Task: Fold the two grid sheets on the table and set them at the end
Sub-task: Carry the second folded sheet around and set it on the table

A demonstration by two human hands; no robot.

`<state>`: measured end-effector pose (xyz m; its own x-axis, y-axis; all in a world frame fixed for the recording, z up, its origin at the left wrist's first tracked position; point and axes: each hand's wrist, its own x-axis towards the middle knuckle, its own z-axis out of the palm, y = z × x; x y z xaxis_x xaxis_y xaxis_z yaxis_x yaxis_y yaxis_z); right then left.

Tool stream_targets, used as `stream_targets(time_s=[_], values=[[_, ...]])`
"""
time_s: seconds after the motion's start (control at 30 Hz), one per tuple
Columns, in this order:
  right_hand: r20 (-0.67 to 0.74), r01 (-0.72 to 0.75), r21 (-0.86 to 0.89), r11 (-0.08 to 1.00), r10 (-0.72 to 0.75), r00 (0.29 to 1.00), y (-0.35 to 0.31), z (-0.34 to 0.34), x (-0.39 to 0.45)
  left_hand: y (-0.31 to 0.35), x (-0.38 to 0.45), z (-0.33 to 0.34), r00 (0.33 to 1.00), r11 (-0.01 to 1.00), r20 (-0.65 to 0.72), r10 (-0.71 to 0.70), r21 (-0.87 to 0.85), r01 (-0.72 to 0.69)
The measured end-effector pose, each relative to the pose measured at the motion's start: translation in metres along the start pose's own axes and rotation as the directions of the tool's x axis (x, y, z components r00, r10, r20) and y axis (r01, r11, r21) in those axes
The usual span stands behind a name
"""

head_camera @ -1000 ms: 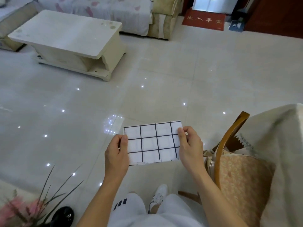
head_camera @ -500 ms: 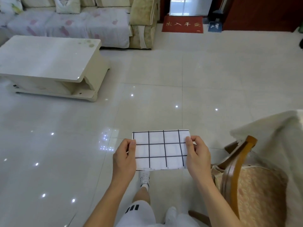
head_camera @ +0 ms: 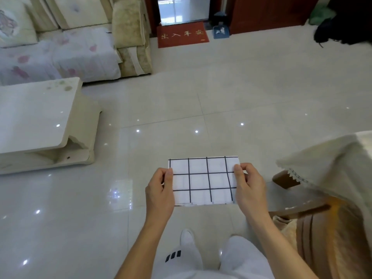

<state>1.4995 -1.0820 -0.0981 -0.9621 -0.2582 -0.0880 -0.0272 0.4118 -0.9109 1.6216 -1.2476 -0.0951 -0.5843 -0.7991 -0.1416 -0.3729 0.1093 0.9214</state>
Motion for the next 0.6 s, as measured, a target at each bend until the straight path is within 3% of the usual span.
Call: stream_targets(time_s=[0.3, 0.6], values=[[-0.131, -0.051, -0.016, 0.999, 0.048, 0.99, -0.002, -0.014, 0.063, 0.032, 0.069, 0.053, 0.988, 0.999, 0.152, 0.039, 0.023, -0.043], [-0.231, -0.109, 0.038, 0.993, 0.115, 0.966, 0.018, -0.06, 0.189, 0.087, 0.154, 0.17, 0.964, 0.995, 0.255, 0.071, 0.051, -0.086]])
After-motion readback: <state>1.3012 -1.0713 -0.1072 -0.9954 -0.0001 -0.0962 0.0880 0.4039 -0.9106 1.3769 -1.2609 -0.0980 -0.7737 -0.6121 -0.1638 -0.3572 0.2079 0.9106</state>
